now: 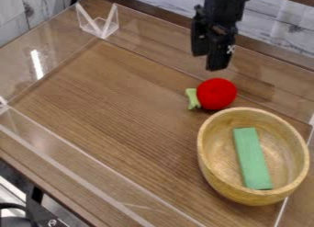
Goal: Move the red fruit to the right side of the table
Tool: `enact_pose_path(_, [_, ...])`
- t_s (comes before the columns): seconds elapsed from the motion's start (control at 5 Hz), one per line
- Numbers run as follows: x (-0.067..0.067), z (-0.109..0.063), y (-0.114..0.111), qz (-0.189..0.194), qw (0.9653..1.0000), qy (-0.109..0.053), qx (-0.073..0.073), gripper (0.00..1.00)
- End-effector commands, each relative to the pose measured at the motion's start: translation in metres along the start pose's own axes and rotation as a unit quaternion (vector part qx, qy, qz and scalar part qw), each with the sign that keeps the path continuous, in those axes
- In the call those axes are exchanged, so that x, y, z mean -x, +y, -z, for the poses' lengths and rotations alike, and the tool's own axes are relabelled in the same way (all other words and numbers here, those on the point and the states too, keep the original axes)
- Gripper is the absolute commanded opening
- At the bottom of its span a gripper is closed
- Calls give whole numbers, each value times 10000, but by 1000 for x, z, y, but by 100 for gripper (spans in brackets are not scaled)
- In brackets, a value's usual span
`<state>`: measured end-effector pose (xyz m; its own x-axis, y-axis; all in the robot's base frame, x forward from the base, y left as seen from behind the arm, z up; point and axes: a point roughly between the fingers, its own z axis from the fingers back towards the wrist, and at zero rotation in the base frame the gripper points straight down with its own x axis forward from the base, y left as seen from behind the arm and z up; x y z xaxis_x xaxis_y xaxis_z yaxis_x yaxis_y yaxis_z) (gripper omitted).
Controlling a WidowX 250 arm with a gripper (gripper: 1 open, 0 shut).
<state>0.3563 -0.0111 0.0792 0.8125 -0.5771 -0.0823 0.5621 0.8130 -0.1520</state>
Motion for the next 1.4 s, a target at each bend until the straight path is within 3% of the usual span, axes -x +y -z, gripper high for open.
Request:
enact_pose_path(0.0, [4, -4, 6, -91, 9997, -184, -151, 100])
enact_pose_path(0.4, [24, -20, 8, -863, 9952, -394, -217, 100])
enact_pose_path(0.8, [35, -57, 15, -1687, 9827, -690, -334, 100])
enact_pose_path(1.2, [35, -69, -11, -1137, 9894, -785, -437, 100])
